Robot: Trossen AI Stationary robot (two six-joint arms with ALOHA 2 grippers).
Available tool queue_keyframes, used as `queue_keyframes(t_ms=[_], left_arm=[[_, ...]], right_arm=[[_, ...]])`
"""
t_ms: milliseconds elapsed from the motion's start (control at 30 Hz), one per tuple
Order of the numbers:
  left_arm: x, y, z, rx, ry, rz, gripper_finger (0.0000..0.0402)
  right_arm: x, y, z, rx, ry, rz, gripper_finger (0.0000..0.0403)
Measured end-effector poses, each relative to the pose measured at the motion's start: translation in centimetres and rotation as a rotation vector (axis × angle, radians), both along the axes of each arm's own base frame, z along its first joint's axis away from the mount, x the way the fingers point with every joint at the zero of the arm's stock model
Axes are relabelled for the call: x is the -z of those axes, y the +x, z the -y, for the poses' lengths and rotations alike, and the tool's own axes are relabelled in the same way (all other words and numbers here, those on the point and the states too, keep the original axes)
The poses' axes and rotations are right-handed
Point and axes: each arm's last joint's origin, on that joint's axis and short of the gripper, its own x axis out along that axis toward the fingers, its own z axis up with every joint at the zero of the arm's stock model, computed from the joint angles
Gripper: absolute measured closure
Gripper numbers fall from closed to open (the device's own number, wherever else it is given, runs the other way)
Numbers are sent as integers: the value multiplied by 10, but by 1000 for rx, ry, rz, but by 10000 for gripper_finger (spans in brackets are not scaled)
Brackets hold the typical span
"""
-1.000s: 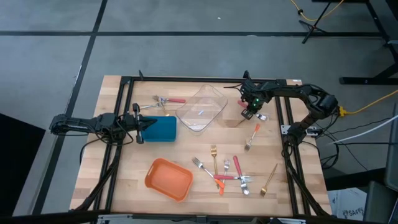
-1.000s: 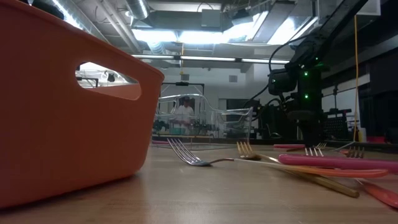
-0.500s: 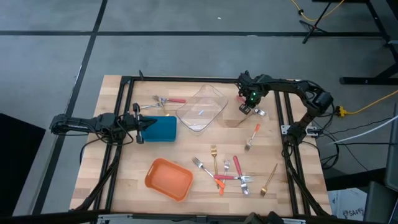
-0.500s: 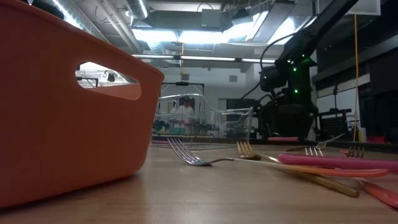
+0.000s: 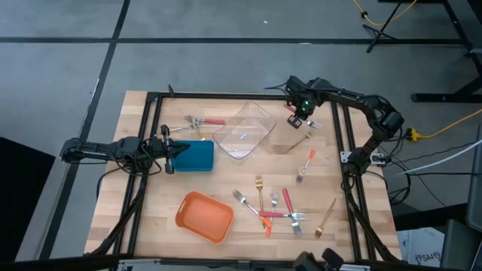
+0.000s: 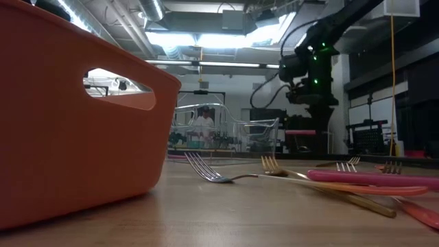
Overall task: Sort silverware by color (type)
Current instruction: Put the pink fork into the transparent bin
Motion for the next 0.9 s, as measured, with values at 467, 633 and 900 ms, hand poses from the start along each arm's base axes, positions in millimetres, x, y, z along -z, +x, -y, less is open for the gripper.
queue_keyframes(t_ms=[467,633,900], left_arm=[[0,0,0,0,0,0,401],[0,0,0,-2,1,0,401],[0,0,0,-2,1,0,401]], right_arm=[[-94,24,17,-151,-207,189,382],[-116,37,10,-270,-282,249,382],[-127,75,-18,-555,-414,361,382]])
